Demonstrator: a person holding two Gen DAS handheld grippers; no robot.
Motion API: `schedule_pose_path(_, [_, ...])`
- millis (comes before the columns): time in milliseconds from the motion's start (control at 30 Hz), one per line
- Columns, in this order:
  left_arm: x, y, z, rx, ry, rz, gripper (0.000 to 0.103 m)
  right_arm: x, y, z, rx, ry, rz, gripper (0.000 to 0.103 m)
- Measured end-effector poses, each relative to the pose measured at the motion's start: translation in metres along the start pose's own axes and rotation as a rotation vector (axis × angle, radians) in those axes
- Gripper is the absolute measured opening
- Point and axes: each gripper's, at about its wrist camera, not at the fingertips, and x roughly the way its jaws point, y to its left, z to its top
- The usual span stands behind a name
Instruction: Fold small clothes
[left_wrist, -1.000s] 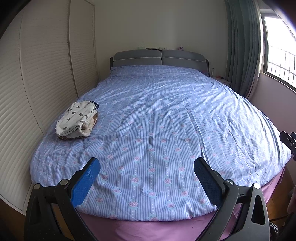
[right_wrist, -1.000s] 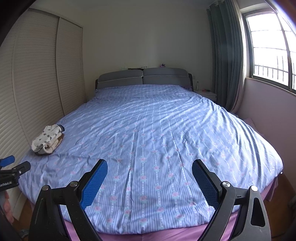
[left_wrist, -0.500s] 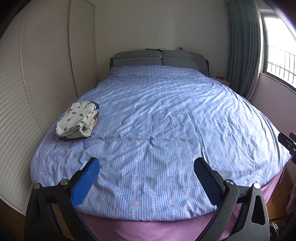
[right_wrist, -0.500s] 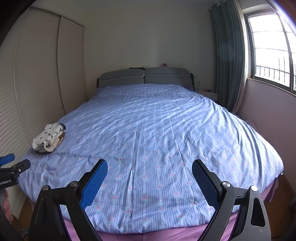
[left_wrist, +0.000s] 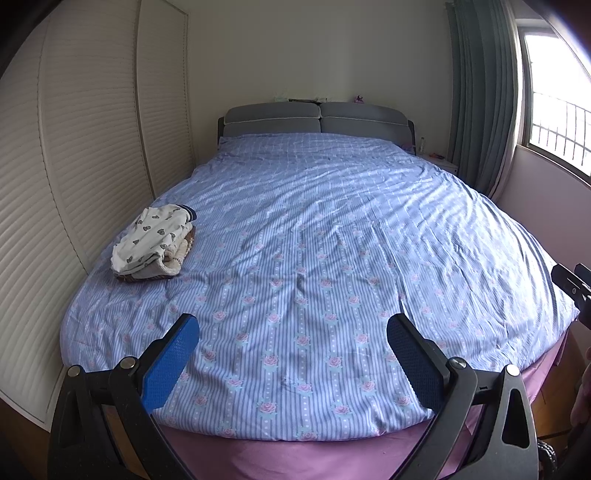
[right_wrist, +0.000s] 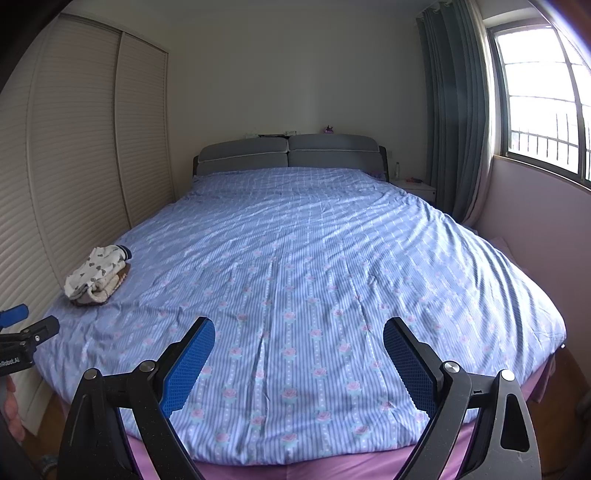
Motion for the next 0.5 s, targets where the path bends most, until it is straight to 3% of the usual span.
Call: schedule_pose_path(500, [-0.001,-0.0007,0.0,-0.001,-0.001,-0.002,0.103,-0.0008,0.0006,0.0003,-0.002,0.001,0.003,0.094])
